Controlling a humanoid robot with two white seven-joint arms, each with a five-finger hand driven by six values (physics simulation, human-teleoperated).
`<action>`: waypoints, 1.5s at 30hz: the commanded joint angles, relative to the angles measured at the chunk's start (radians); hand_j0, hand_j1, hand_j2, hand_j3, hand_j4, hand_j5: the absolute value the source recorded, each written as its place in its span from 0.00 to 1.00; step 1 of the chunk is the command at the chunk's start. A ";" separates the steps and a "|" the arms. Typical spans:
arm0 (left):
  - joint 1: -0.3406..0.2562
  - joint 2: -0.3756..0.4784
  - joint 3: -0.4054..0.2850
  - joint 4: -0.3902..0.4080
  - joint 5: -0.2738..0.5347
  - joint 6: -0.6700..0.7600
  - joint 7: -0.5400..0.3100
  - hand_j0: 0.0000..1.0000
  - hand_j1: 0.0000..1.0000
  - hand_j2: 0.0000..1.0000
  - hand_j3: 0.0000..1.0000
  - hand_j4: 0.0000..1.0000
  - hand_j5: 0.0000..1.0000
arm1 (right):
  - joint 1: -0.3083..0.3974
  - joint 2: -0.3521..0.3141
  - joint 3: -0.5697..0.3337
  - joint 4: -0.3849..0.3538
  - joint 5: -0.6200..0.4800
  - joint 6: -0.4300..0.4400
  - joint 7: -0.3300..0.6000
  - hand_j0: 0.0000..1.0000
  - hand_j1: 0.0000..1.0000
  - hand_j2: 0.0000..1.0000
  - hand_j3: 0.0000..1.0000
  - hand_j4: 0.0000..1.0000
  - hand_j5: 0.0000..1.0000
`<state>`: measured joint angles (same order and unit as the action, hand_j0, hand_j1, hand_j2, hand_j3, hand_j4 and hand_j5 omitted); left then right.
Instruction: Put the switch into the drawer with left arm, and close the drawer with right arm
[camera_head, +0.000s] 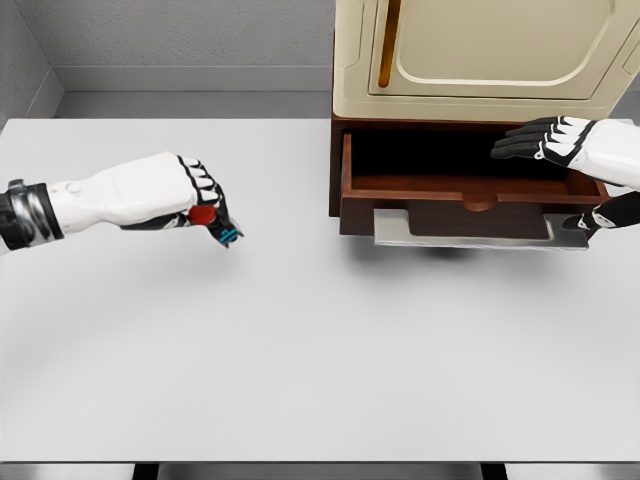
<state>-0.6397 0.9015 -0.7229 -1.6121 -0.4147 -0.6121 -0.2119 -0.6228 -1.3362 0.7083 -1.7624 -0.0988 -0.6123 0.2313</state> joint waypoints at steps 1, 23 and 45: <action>0.000 -0.015 0.000 0.000 0.007 0.001 0.000 0.51 0.51 0.51 0.51 0.51 0.51 | 0.000 -0.001 -0.001 0.000 -0.007 0.001 -0.001 1.00 1.00 1.00 1.00 1.00 1.00; -0.081 -0.095 -0.004 0.014 0.005 0.001 0.000 0.51 0.51 0.51 0.51 0.51 0.51 | 0.000 -0.001 -0.001 0.000 -0.007 0.001 0.000 1.00 1.00 1.00 1.00 1.00 1.00; -0.204 -0.196 -0.072 0.078 0.004 0.001 -0.001 0.51 0.51 0.51 0.51 0.51 0.51 | 0.000 -0.001 -0.001 0.000 -0.007 0.001 0.000 1.00 1.00 1.00 1.00 1.00 1.00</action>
<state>-0.8483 0.7148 -0.7889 -1.5459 -0.4172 -0.6122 -0.2139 -0.6228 -1.3364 0.7083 -1.7625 -0.0988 -0.6123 0.2322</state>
